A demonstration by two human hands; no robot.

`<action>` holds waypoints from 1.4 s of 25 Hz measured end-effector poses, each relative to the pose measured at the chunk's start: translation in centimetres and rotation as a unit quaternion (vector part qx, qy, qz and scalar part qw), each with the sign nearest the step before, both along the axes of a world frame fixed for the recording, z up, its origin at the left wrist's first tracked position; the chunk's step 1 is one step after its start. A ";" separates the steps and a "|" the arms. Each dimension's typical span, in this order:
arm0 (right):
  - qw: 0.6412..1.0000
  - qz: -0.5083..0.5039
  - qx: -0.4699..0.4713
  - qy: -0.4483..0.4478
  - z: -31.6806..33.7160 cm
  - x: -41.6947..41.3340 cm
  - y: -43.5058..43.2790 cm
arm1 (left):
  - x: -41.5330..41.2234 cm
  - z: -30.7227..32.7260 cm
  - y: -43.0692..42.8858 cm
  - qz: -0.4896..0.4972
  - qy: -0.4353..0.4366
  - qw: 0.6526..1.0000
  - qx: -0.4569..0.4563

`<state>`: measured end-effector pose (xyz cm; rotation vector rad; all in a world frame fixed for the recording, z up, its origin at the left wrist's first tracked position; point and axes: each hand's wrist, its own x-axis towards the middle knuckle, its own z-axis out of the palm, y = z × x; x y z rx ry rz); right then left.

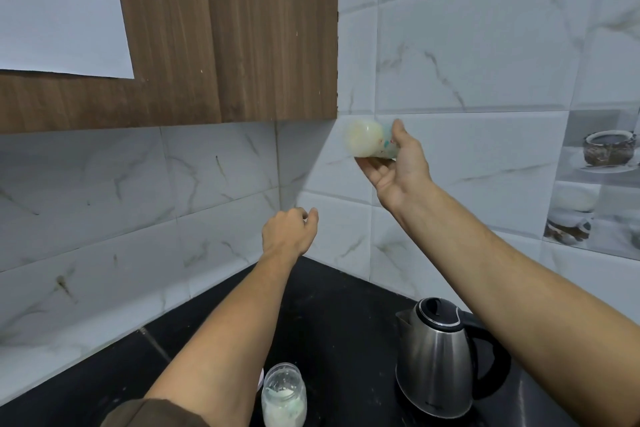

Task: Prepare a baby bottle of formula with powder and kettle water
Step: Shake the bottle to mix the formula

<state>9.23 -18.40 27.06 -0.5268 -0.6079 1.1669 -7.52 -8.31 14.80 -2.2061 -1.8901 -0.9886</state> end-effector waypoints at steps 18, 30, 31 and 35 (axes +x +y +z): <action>0.951 -0.026 0.153 -0.268 -0.2 -1.6 -3.2 | -0.6 0.2 -0.1 0.002 -0.007 1.000 -0.002; 0.950 -0.072 0.169 -0.253 0.0 -1.5 -3.4 | -0.4 0.4 -0.5 -0.009 -0.012 1.000 -0.006; 0.966 -0.111 0.152 -0.179 0.4 -1.6 -3.2 | -0.4 0.3 -0.5 -0.009 -0.013 1.000 -0.004; 0.973 -0.124 0.091 -0.170 0.3 -1.2 -2.2 | -0.7 0.3 -0.4 -0.002 -0.012 1.000 -0.006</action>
